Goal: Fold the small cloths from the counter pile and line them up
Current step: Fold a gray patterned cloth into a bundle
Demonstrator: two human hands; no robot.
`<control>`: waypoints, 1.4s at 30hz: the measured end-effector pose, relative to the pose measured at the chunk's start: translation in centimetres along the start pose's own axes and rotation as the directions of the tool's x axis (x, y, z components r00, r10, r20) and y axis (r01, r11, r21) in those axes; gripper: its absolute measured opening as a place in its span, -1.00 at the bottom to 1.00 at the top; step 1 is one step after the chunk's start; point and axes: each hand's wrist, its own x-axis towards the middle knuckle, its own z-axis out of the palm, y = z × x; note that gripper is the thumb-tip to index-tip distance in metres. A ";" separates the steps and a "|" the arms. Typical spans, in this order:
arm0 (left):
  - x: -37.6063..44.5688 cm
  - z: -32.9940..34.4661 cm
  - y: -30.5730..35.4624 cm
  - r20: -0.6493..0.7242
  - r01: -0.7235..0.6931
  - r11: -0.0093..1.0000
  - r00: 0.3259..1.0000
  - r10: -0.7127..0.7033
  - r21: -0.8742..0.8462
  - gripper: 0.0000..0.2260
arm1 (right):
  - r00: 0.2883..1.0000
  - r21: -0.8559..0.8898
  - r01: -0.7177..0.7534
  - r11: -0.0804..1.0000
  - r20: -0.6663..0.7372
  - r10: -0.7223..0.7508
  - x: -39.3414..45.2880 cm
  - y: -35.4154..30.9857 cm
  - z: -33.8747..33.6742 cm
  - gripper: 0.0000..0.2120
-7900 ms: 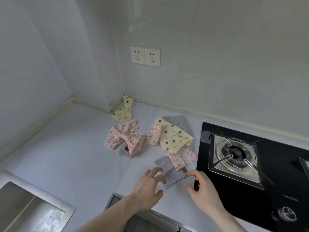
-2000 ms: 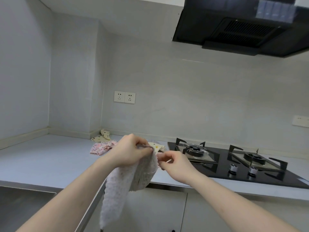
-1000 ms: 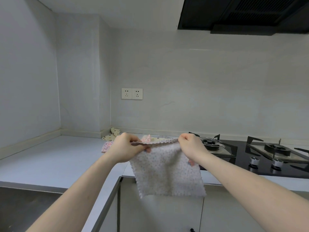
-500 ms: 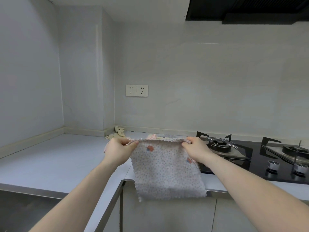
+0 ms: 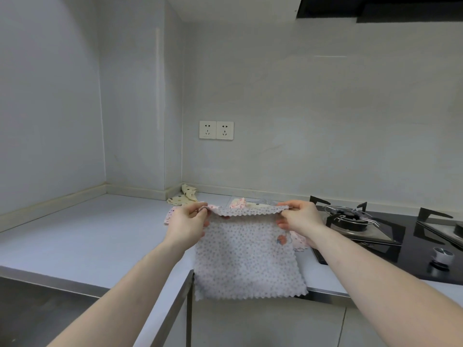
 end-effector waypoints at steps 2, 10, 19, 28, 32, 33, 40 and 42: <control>0.4 -0.1 -0.4 0.019 -0.017 0.999 1.000 0.017 0.033 -0.74 | 1.000 0.034 0.002 0.999 -0.010 -0.001 0.8 0.4 0.4 -0.75; 0.4 -0.1 -1.5 0.118 -0.088 0.992 0.990 0.077 0.091 -0.72 | 0.997 -0.020 0.068 0.997 -0.028 -0.068 0.8 1.5 0.0 -0.78; -0.6 0.4 -2.5 0.136 -0.096 0.928 0.989 0.049 0.359 -0.86 | 0.985 -0.351 0.173 0.920 0.056 -0.164 -2.5 4.4 -2.7 -0.73; -1.1 0.5 -3.5 0.207 -0.164 0.790 0.977 0.048 0.591 -0.74 | 0.963 -0.494 0.264 0.829 0.183 -0.197 -4.8 7.1 -4.3 -0.69; -1.4 0.2 -3.8 0.221 -0.203 0.708 0.973 0.068 0.676 -0.73 | 0.943 -0.487 0.325 0.810 0.225 -0.243 -5.4 7.9 -4.4 -0.62; -1.5 0.1 -3.9 0.232 -0.210 0.696 0.971 0.063 0.687 -0.73 | 0.933 -0.496 0.354 0.793 0.250 -0.260 -5.5 8.2 -4.3 -0.62; -1.9 0.0 -4.2 0.290 -0.246 0.712 0.955 0.062 0.658 -0.72 | 0.944 -0.513 0.329 0.793 0.201 -0.261 -5.4 8.1 -3.9 -0.73; -1.9 0.2 -4.3 0.225 -0.262 0.720 0.963 0.150 0.643 -0.71 | 0.959 -0.467 0.282 0.838 0.116 -0.258 -5.3 7.6 -3.5 -0.77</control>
